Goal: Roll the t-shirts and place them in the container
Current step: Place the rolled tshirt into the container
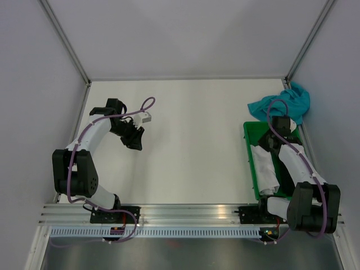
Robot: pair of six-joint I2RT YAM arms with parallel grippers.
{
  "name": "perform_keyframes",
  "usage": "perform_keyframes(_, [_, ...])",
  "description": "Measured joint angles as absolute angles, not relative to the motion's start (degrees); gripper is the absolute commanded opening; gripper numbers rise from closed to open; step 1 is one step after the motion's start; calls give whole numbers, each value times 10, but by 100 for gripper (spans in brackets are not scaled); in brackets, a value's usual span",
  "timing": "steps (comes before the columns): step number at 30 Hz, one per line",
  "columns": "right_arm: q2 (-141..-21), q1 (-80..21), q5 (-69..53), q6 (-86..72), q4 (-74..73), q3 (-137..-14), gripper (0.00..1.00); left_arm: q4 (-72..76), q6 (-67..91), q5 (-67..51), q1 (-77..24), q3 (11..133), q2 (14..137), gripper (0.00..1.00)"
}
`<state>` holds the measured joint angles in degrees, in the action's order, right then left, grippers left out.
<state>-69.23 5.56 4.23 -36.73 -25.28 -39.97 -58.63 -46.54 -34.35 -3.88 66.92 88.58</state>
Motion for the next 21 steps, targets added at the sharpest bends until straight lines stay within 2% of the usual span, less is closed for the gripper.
perform_keyframes(2, [-688, 56, 62, -348, -260, -432, 13, -586, -465, -341, -39, 669, 886, 38])
perform_keyframes(3, [-681, 56, 71, -336, -259, -447, 35, -586, -463, -339, -39, 669, 886, 39])
perform_keyframes(5, [-654, 56, 91, -309, -257, -468, 51, -586, -457, -332, -39, 669, 884, 40])
perform_keyframes(7, [-611, 55, 109, -281, -251, -478, 74, -586, -452, -329, -39, 669, 876, 44])
perform_keyframes(8, [-586, 55, 119, -267, -248, -480, 82, -586, -448, -328, -39, 669, 870, 52])
perform_keyframes(9, [-568, 55, 128, -253, -244, -480, 88, -586, -446, -326, -39, 669, 861, 55])
perform_keyframes(10, [-544, 55, 138, -240, -242, -480, 91, -587, -441, -324, -39, 669, 853, 62])
perform_keyframes(11, [-524, 55, 146, -228, -240, -480, 93, -585, -437, -320, -39, 668, 841, 63])
perform_keyframes(12, [-507, 55, 154, -217, -240, -480, 96, -586, -432, -317, -39, 665, 825, 77])
perform_keyframes(13, [-493, 55, 159, -208, -240, -480, 97, -585, -429, -315, -39, 660, 808, 99])
perform_keyframes(21, [-416, 55, 177, -184, -250, -436, 98, -550, -357, -237, -39, 555, 650, 100])
